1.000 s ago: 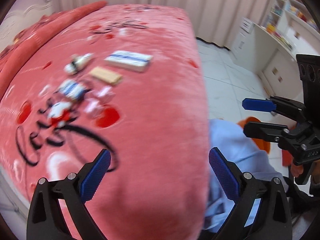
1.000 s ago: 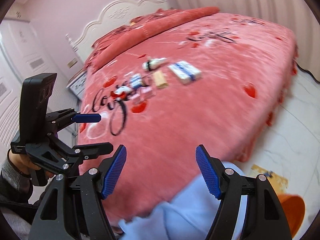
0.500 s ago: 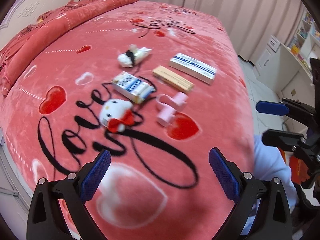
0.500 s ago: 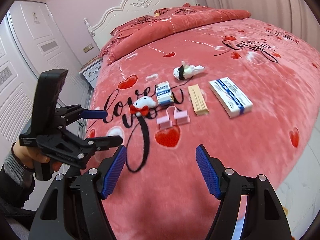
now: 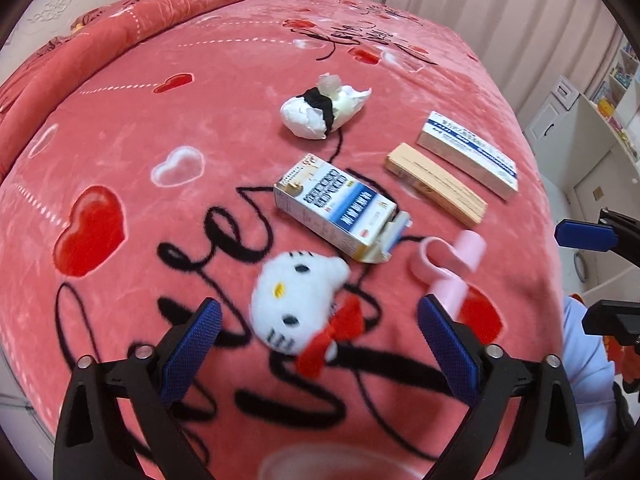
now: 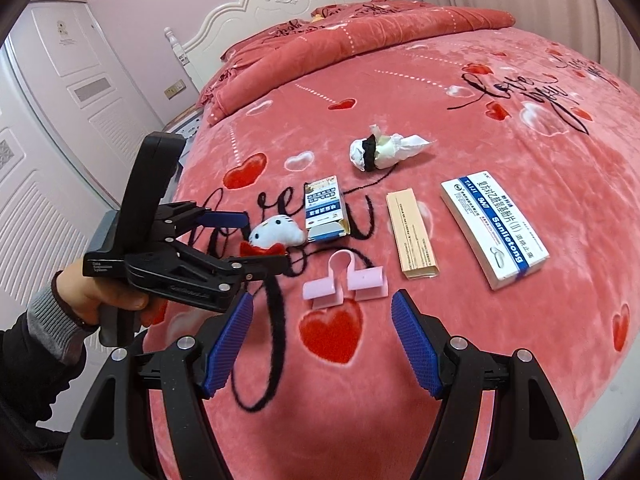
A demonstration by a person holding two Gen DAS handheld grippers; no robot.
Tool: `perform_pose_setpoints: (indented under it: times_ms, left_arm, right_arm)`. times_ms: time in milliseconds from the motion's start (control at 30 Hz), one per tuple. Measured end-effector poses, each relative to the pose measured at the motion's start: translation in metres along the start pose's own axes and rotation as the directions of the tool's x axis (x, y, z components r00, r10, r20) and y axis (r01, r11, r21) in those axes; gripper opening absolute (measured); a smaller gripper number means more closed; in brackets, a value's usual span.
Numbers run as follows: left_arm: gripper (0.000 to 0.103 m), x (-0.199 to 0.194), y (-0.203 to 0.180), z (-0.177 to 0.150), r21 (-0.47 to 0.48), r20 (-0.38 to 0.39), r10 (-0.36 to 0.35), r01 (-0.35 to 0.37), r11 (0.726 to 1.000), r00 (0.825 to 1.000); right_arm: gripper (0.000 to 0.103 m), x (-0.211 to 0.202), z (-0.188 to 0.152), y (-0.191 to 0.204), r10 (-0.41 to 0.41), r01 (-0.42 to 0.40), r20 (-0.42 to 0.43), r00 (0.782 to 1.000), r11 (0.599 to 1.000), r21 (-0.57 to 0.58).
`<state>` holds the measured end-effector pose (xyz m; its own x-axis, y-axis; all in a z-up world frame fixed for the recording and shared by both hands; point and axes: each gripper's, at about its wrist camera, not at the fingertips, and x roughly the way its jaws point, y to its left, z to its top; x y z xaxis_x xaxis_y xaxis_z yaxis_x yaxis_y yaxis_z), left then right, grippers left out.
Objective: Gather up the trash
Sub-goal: 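Grasp the white plush cat with the left gripper while the right gripper grasps the medicine box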
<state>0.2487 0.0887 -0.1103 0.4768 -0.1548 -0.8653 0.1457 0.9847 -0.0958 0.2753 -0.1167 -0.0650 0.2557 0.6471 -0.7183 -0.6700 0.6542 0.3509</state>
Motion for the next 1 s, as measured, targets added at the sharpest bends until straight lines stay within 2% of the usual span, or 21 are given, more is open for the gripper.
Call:
perform_pose_setpoints:
  times_ms: [33,100,200,267,333,567,733,867,1000]
  left_arm:
    - [0.082,0.003,0.001,0.001,0.007,-0.001,-0.01,0.01,1.0,1.0]
    - [0.076,0.012,0.005,0.0,0.015,-0.015,-0.013,0.014,1.0,1.0]
    - [0.062,0.026,0.007,-0.005,0.038,-0.034,0.0,0.001,0.999,0.999]
    - [0.048,0.025,0.01,-0.006,0.055,-0.023,0.004,-0.003,0.998,1.0]
    - [0.042,0.019,0.017,-0.005,0.048,-0.022,-0.008,0.009,0.999,1.0]
    - [0.041,-0.006,0.022,-0.012,0.135,-0.042,-0.028,0.034,0.99,0.999]
    - [0.041,-0.015,0.033,-0.011,0.115,-0.028,-0.05,0.053,0.992,0.998]
    - [0.041,-0.013,0.037,-0.008,0.113,-0.022,-0.064,0.066,0.991,0.998]
    - [0.041,-0.005,0.04,-0.007,0.108,-0.029,-0.085,0.088,0.99,0.996]
  right_arm:
    - [0.072,0.002,0.0,-0.001,0.001,-0.001,-0.003,1.0,1.0,0.001]
    - [0.072,0.009,0.003,-0.002,0.0,0.0,-0.008,1.0,1.0,0.003]
    - [0.072,0.017,0.007,0.0,0.004,-0.004,-0.012,1.0,1.0,0.0]
    - [0.072,0.021,0.01,0.002,0.009,-0.009,-0.013,1.0,1.0,-0.006]
    - [0.072,0.026,0.012,0.006,0.014,-0.014,-0.017,1.0,1.0,-0.016]
    - [0.072,0.047,0.028,0.019,0.013,-0.015,-0.024,1.0,0.997,-0.078]
    - [0.072,0.067,0.045,0.024,0.007,-0.011,-0.026,1.0,0.992,-0.127]
    - [0.072,0.094,0.058,0.022,-0.051,0.044,-0.037,0.998,0.982,-0.181]
    - [0.071,0.118,0.063,0.019,-0.074,0.058,-0.067,0.995,0.975,-0.216]
